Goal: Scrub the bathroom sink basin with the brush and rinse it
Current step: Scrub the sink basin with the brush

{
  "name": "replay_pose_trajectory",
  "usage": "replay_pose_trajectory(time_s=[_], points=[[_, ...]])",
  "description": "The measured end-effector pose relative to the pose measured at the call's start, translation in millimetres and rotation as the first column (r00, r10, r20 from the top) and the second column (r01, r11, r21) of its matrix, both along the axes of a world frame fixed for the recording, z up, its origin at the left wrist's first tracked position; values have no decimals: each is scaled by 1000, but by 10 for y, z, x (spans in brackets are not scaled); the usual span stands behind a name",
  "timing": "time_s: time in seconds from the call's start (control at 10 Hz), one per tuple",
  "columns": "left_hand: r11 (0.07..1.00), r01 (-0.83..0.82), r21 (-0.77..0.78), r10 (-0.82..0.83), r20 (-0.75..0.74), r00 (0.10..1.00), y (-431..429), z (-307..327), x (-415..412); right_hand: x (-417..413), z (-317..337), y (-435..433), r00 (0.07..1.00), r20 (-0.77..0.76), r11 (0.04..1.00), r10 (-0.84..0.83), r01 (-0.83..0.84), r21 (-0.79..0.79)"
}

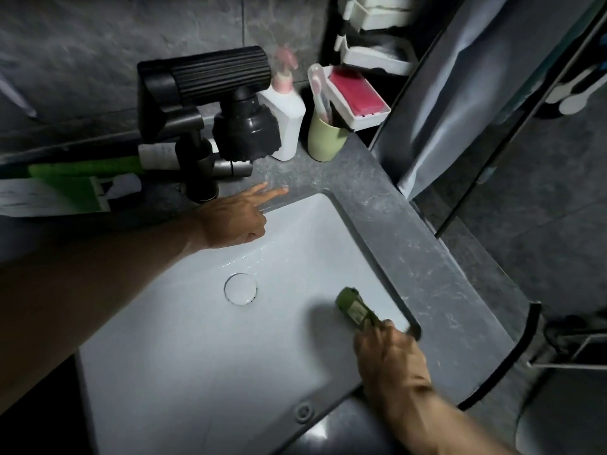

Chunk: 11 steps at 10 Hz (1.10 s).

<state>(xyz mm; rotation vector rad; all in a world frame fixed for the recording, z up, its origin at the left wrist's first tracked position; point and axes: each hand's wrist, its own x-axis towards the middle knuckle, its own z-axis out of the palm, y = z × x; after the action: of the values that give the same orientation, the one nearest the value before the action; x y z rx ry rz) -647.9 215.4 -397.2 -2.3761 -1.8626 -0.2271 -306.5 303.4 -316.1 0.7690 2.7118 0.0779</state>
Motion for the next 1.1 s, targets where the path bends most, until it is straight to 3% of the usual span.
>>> replay_pose_trajectory(time_s=[0.1, 0.2, 0.4, 0.5, 0.6, 0.7, 0.8, 0.9, 1.0, 1.1], points=[[999, -17, -42, 17, -9, 1000, -4, -2, -17, -128, -39, 136, 998, 52, 999, -19, 21, -49], [999, -17, -32, 17, 1, 1000, 14, 20, 0, -493, -47, 307, 988, -151, 996, -24, 36, 76], [999, -20, -26, 20, 0, 1000, 10, -20, -23, 136, -90, 31, 969, 248, 1000, 3, -3, -1], [999, -27, -46, 27, -3, 1000, 23, -27, -32, -203, -180, 251, 991, 62, 974, 116, -125, 186], [999, -26, -42, 26, 16, 1000, 10, -7, -30, -626, -41, 206, 989, 116, 959, 91, -119, 258], [997, -38, -64, 41, 51, 998, 22, -7, -18, -395, -76, 73, 975, 218, 979, 47, -89, 184], [992, -82, -93, 93, 119, 989, -27, -7, -7, 5, -121, 115, 996, 83, 994, 29, -37, 101], [989, -99, -105, 112, 120, 986, -15, 33, 21, -78, -212, 182, 988, 156, 992, 15, -35, 125], [994, -64, -85, 71, 93, 993, -17, 75, 32, -583, -357, 196, 994, -15, 990, 110, -108, 95], [995, -52, -87, 59, 74, 996, -2, 95, 47, -1040, -480, 213, 938, -91, 819, -333, 240, -522]])
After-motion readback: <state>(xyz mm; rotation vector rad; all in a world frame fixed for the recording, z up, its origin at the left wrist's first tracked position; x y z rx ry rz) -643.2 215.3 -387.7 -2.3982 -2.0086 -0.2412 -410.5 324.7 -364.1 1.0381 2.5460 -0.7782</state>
